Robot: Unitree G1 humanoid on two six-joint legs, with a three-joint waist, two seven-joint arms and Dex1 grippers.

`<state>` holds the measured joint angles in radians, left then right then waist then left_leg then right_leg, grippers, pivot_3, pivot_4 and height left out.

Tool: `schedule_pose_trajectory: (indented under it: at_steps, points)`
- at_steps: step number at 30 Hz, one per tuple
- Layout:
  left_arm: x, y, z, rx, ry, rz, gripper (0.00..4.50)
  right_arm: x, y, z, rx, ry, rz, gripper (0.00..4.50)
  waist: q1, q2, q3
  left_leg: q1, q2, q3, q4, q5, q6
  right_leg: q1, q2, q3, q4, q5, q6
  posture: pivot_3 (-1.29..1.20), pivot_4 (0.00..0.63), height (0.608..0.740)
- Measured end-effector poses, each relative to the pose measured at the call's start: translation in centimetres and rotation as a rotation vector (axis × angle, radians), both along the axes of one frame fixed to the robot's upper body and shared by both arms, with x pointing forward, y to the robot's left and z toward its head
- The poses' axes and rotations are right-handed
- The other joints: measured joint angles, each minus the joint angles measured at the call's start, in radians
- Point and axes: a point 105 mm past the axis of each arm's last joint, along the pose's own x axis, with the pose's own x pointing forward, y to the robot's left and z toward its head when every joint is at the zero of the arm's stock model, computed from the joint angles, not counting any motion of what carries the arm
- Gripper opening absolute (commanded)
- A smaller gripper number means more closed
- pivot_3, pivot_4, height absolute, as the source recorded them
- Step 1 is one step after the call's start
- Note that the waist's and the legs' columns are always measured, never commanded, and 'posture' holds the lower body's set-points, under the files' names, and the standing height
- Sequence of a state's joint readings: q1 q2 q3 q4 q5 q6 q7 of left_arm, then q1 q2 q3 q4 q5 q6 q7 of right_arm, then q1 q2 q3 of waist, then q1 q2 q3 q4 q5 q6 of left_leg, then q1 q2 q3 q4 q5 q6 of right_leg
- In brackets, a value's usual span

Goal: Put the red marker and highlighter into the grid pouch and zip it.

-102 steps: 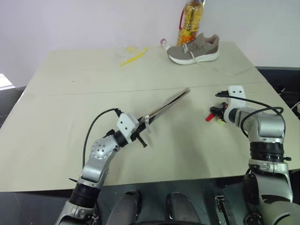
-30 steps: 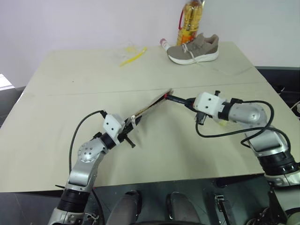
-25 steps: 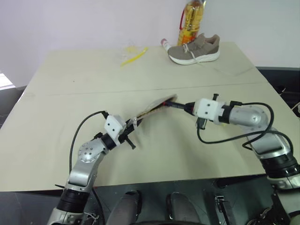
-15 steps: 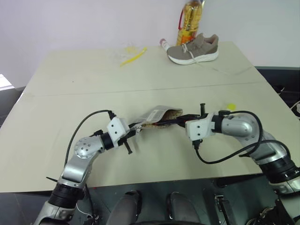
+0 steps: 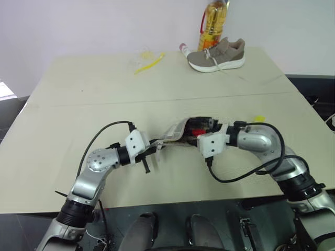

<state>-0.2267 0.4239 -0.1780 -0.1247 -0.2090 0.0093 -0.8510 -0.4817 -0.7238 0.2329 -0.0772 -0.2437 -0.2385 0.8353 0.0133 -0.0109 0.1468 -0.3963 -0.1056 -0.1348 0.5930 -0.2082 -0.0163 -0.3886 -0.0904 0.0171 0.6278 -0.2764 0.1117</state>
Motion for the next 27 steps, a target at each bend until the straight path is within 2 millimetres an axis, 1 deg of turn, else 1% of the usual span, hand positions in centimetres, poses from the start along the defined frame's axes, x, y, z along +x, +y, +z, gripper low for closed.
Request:
schedule_pose_trajectory:
  at_steps: [2, 6, 8, 10, 11, 13, 14, 15, 18, 20, 24, 27]
  points:
    - [0.3, 0.1, 0.1, -0.026, -0.009, 0.031, 0.00, 0.7, -1.1, 0.9, 0.088, 0.034, -0.071, 3.22, 0.000, 0.000, 0.000, 0.000, 0.000, 0.000, 0.000, 0.000, 0.000, 0.000, 0.000, 0.000, 0.000, 0.000, 0.000, 0.00, 0.150, 0.740]
    - [1.3, 0.4, -0.2, -0.074, -0.026, 0.130, 0.00, 2.3, -4.6, 2.3, 0.297, 0.138, -0.261, 3.22, 0.000, 0.000, 0.000, 0.000, 0.000, 0.000, 0.000, 0.000, 0.000, 0.000, 0.000, 0.000, 0.000, 0.000, 0.000, 0.00, 0.150, 0.740]
    - [1.5, 0.8, -0.3, -0.089, -0.028, 0.165, 0.00, 2.9, -6.1, 2.4, 0.361, 0.182, -0.346, 3.75, -0.001, 0.000, 0.000, 0.000, 0.000, 0.000, 0.000, 0.000, 0.000, 0.000, 0.000, 0.000, 0.000, 0.000, 0.000, 0.00, 0.150, 0.740]
    - [1.7, 0.8, -0.2, -0.103, -0.041, 0.192, 0.00, 3.8, -8.2, 1.9, 0.454, 0.252, -0.485, 4.47, -0.001, 0.000, 0.000, 0.000, 0.000, 0.000, 0.000, 0.000, 0.000, 0.000, 0.000, 0.000, 0.001, 0.000, 0.000, 0.00, 0.150, 0.740]
    - [1.9, 0.7, -0.2, -0.116, -0.043, 0.208, 0.00, 4.5, -10.0, 1.3, 0.534, 0.301, -0.608, 4.47, 0.000, 0.000, 0.000, 0.000, 0.000, 0.000, 0.000, 0.000, 0.000, 0.000, 0.000, 0.000, 0.001, 0.000, 0.000, 0.00, 0.150, 0.740]
    - [2.0, 0.6, -0.3, -0.131, -0.040, 0.230, 0.00, 5.2, -13.3, -0.3, 0.640, 0.384, -0.847, 4.47, 0.001, 0.000, 0.000, 0.000, 0.000, 0.000, 0.001, 0.000, 0.000, 0.000, 0.000, 0.000, 0.001, 0.000, 0.000, 0.00, 0.150, 0.740]
    - [2.0, 0.6, -0.5, -0.128, -0.040, 0.238, 0.00, 5.4, -14.6, -1.1, 0.698, 0.426, -0.969, 4.47, 0.001, 0.000, 0.000, 0.000, 0.000, 0.000, 0.000, 0.000, 0.000, 0.000, 0.000, 0.000, 0.001, 0.000, 0.000, 0.00, 0.150, 0.740]
    - [2.0, 0.4, -0.6, -0.124, -0.043, 0.240, 0.00, 5.3, -15.4, -1.9, 0.732, 0.459, -1.059, 4.47, 0.001, 0.000, 0.000, 0.000, 0.000, 0.000, 0.000, 0.000, 0.000, -0.001, 0.000, 0.001, 0.001, 0.000, 0.000, 0.00, 0.150, 0.740]
    - [2.0, -0.1, -1.2, -0.094, -0.046, 0.231, 0.00, 4.5, -16.9, -4.3, 0.821, 0.572, -1.288, 4.47, -0.002, 0.002, -0.001, 0.000, 0.000, 0.001, -0.001, 0.000, 0.000, -0.001, 0.000, 0.001, 0.001, 0.000, 0.000, 0.00, 0.150, 0.740]
    - [1.9, -0.3, -1.6, -0.090, -0.038, 0.224, 0.00, 4.1, -17.3, -5.0, 0.871, 0.621, -1.376, 4.47, -0.002, 0.002, -0.001, 0.000, 0.000, 0.001, -0.001, 0.000, 0.000, -0.002, 0.000, 0.001, 0.001, 0.000, 0.000, 0.00, 0.150, 0.740]
    - [1.8, -0.2, -1.6, -0.088, -0.042, 0.220, 0.00, 3.3, -18.3, -5.7, 0.923, 0.663, -1.488, 4.47, -0.001, 0.002, -0.001, 0.000, 0.000, 0.001, 0.000, 0.000, 0.000, -0.001, 0.000, 0.001, 0.001, 0.000, 0.000, 0.00, 0.150, 0.740]
    - [1.8, -0.3, -1.6, -0.087, -0.042, 0.215, 0.00, 3.2, -18.0, -5.9, 0.978, 0.710, -1.499, 3.68, -0.001, 0.002, -0.001, 0.000, 0.000, 0.001, 0.000, 0.000, 0.000, -0.001, 0.000, 0.001, 0.001, 0.000, 0.000, 0.00, 0.150, 0.740]
